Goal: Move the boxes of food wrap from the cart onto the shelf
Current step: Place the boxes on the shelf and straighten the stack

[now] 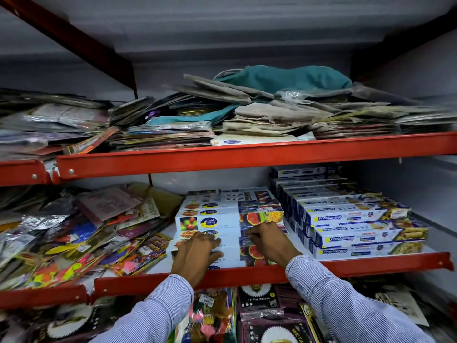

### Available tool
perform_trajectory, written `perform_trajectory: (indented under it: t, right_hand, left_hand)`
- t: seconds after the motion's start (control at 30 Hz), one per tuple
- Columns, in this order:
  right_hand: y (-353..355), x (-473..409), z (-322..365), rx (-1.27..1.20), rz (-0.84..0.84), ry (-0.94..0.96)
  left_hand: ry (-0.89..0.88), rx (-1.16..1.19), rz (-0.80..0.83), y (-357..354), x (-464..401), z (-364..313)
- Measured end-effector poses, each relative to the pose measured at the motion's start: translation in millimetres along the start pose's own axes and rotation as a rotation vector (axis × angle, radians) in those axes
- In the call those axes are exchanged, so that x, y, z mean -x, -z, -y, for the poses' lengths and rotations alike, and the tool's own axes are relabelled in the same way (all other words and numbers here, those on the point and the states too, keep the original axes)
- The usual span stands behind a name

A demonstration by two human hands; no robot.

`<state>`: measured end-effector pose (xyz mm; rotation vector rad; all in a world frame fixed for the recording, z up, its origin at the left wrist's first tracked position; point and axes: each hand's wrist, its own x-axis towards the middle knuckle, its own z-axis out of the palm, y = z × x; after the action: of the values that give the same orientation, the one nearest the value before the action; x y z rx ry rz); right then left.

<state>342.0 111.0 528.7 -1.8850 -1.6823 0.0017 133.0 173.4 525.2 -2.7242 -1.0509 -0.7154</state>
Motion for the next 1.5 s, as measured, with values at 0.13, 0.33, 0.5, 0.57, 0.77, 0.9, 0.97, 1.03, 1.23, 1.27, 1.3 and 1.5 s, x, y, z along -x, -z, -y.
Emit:
perform_trajectory:
  t: [0.13,0.33,0.5,0.57,0.77,0.9,0.97,1.03,1.23,1.27,1.3,1.5]
  right_hand:
    - [2,0,0,0.012,0.004,0.015]
    - [1,-2,-3,0.02,0.024,0.012]
    - [1,0,1,0.017,0.026,-0.02]
    - [1,1,2,0.035,0.023,-0.016]
    - [5,9,12,0.048,0.011,-0.018]
    - [3,47,26,0.001,-0.182,0.069]
    - [-5,77,30,0.017,-0.251,0.111]
    - [-19,107,26,0.028,-0.269,0.146]
    - [-95,205,-1,-0.02,-0.145,0.01]
    - [-108,216,-6,-0.032,-0.109,-0.011]
    - [-127,232,-13,-0.028,-0.05,-0.033]
    - [-212,314,-36,-0.103,0.274,-0.23]
  left_hand:
    - [-0.008,0.011,-0.011,-2,-1,-2]
    - [-0.01,0.002,-0.024,-5,-3,-1]
    - [0.0,0.03,-0.044,-7,-1,-2]
    - [0.014,0.037,-0.043,-9,-1,-3]
    - [0.092,0.08,-0.057,-15,10,-8]
    - [0.102,0.081,-0.161,-23,47,-17]
    - [0.061,0.081,-0.163,-29,78,-22]
    - [0.027,0.072,-0.117,-35,111,-27]
    - [0.048,0.179,0.11,-80,223,-36]
    - [0.069,0.21,0.144,-88,238,-37]
    - [0.095,0.234,0.184,-104,259,-37]
    - [0.246,0.407,0.455,-172,363,-47]
